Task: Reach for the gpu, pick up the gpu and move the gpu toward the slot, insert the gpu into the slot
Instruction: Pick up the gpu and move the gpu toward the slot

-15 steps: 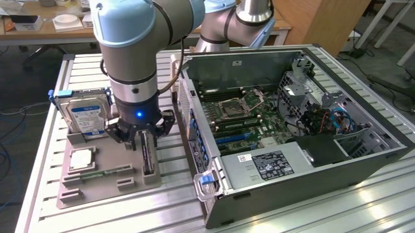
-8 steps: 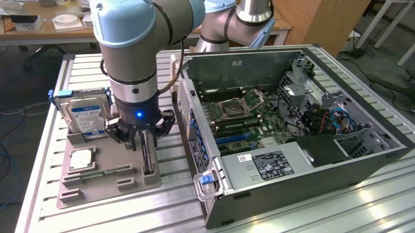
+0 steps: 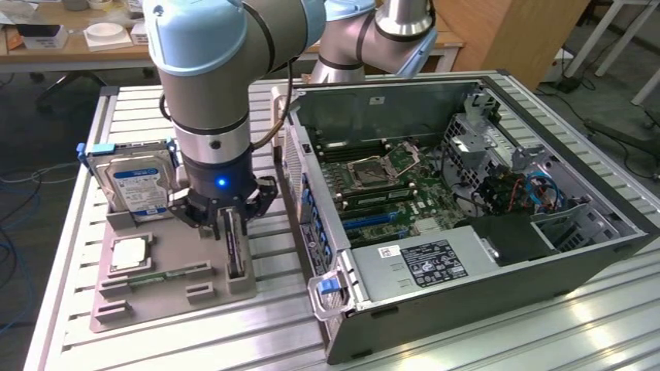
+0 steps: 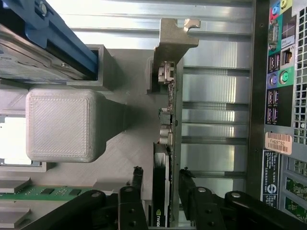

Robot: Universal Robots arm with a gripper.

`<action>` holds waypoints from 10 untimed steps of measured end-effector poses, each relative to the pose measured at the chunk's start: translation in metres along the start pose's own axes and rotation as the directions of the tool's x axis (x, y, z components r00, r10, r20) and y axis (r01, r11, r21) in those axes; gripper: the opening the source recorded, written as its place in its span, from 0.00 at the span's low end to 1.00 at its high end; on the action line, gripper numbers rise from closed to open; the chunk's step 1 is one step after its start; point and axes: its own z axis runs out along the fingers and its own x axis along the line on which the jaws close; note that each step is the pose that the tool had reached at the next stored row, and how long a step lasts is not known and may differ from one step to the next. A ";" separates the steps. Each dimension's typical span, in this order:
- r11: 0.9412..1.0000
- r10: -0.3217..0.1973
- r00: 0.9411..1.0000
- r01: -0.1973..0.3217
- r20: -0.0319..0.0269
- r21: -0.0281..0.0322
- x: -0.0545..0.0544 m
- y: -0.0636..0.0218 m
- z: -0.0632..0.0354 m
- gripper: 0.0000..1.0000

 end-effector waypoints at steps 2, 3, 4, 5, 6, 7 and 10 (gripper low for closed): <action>1.000 0.000 1.000 0.000 0.000 0.000 0.000 0.0000 0.0000 0.36; 1.000 0.000 1.000 0.000 0.000 0.000 0.000 0.0000 0.0000 0.36; 1.000 0.000 1.000 0.000 0.000 0.000 0.000 0.0000 0.0000 0.36; 1.000 0.000 1.000 0.000 0.000 0.000 0.000 0.0000 0.0000 0.36; 1.000 0.000 1.000 0.000 0.000 0.000 0.000 0.0000 0.0000 0.36; 1.000 0.000 1.000 0.000 0.000 0.000 0.000 0.0000 0.0001 0.35; 1.000 0.000 1.000 0.000 0.000 0.000 0.000 0.0000 0.0001 0.28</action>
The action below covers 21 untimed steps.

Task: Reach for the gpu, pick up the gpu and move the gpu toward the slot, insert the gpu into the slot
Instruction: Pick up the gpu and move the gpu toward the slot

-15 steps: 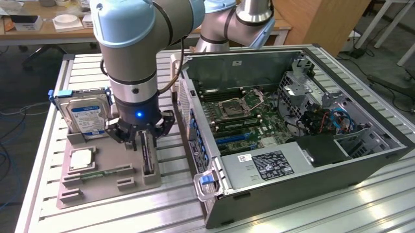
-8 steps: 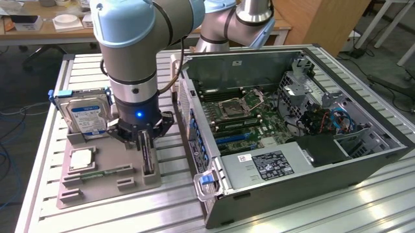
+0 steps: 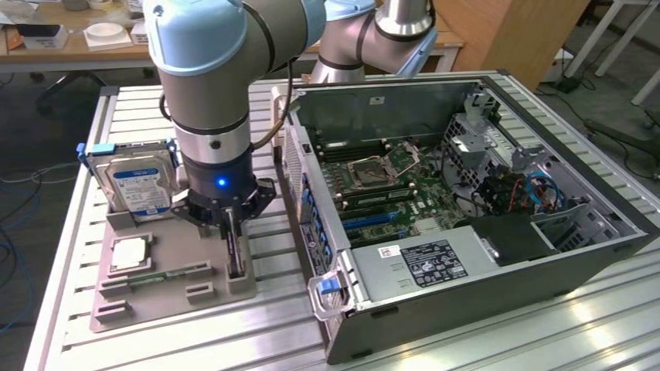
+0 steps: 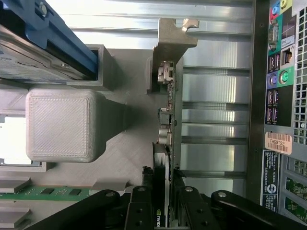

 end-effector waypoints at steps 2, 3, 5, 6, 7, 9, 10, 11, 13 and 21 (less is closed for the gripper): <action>1.000 0.000 1.000 0.000 0.000 0.000 0.000 0.0000 0.0001 0.26; 1.000 0.000 1.000 0.000 0.000 0.000 0.000 0.0000 0.0001 0.26; 1.000 0.000 1.000 0.000 0.000 0.000 0.000 0.0000 0.0002 0.26; 1.000 0.000 1.000 0.000 0.000 0.000 0.000 0.0000 0.0002 0.26; 1.000 0.000 1.000 0.000 0.000 0.000 0.000 0.0000 0.0002 0.26; 1.000 0.000 1.000 0.000 0.000 0.000 0.000 0.0000 0.0002 0.26; 1.000 0.000 1.000 0.000 0.000 0.000 0.000 0.0000 0.0002 0.26; 1.000 0.000 1.000 0.000 0.000 0.000 0.000 0.0000 0.0002 0.26; 1.000 0.000 1.000 0.000 0.002 -0.003 0.000 0.0002 -0.0003 0.26; 1.000 0.000 1.000 0.000 0.003 -0.003 0.000 0.0007 -0.0138 0.26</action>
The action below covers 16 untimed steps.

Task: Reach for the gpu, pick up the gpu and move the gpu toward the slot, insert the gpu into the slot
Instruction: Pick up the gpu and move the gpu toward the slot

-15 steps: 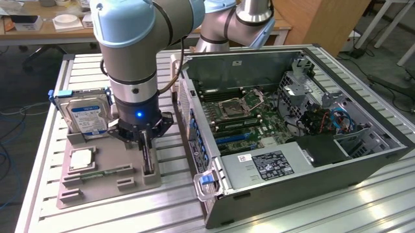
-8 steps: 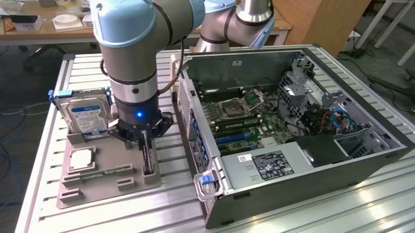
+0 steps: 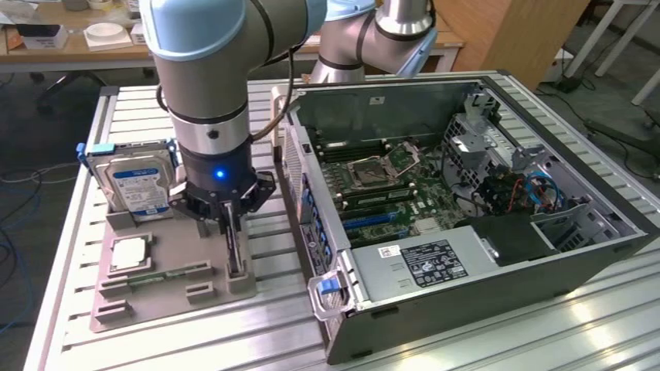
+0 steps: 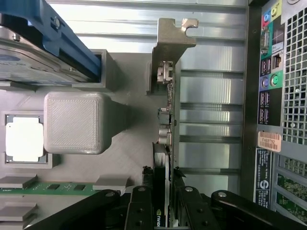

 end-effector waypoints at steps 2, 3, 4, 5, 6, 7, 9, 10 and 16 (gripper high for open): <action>1.000 0.000 1.000 0.000 0.000 0.000 0.000 0.0001 -0.0019 0.26; 1.000 0.000 1.000 0.000 0.000 0.000 0.000 0.0001 -0.0026 0.26; 1.000 0.000 1.000 0.000 0.000 -0.001 0.000 0.0002 -0.0034 0.26; 1.000 0.000 1.000 0.000 0.000 -0.001 0.000 0.0002 -0.0042 0.26; 1.000 0.000 1.000 0.000 0.000 -0.001 0.000 0.0003 -0.0052 0.26; 1.000 0.000 1.000 0.000 0.000 -0.001 0.000 0.0003 -0.0062 0.26; 1.000 0.000 1.000 0.000 0.000 -0.001 0.000 0.0004 -0.0082 0.26; 1.000 0.000 1.000 0.000 0.000 -0.001 0.000 0.0005 -0.0090 0.26; 1.000 0.000 1.000 0.000 0.003 -0.001 0.001 0.0011 -0.0116 0.26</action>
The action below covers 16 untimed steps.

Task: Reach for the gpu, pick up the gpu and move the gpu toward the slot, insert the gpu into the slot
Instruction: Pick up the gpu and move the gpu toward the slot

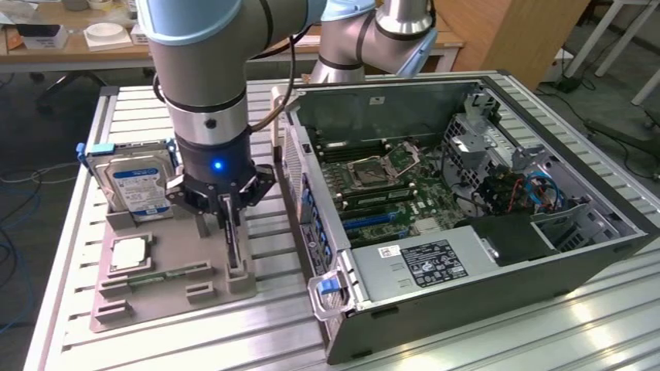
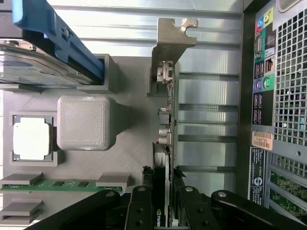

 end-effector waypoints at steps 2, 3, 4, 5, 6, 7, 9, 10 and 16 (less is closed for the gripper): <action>1.000 0.000 1.000 0.000 0.000 0.000 0.000 0.0001 -0.0013 0.26; 1.000 0.000 1.000 0.000 0.000 -0.001 0.000 0.0002 -0.0020 0.26; 1.000 0.000 1.000 0.000 0.000 -0.001 0.000 0.0002 -0.0029 0.26; 1.000 0.000 1.000 0.000 0.000 -0.002 0.000 0.0003 -0.0036 0.26; 1.000 0.000 1.000 0.000 0.000 -0.003 0.000 0.0003 -0.0043 0.26; 1.000 0.000 1.000 0.000 0.000 -0.004 0.000 0.0003 -0.0050 0.26; 1.000 0.000 1.000 0.000 0.000 -0.006 0.000 0.0004 -0.0068 0.26; 1.000 0.000 1.000 0.000 0.000 -0.007 0.000 0.0005 -0.0083 0.26; 1.000 0.000 1.000 0.000 0.000 -0.009 0.000 0.0008 -0.0151 0.26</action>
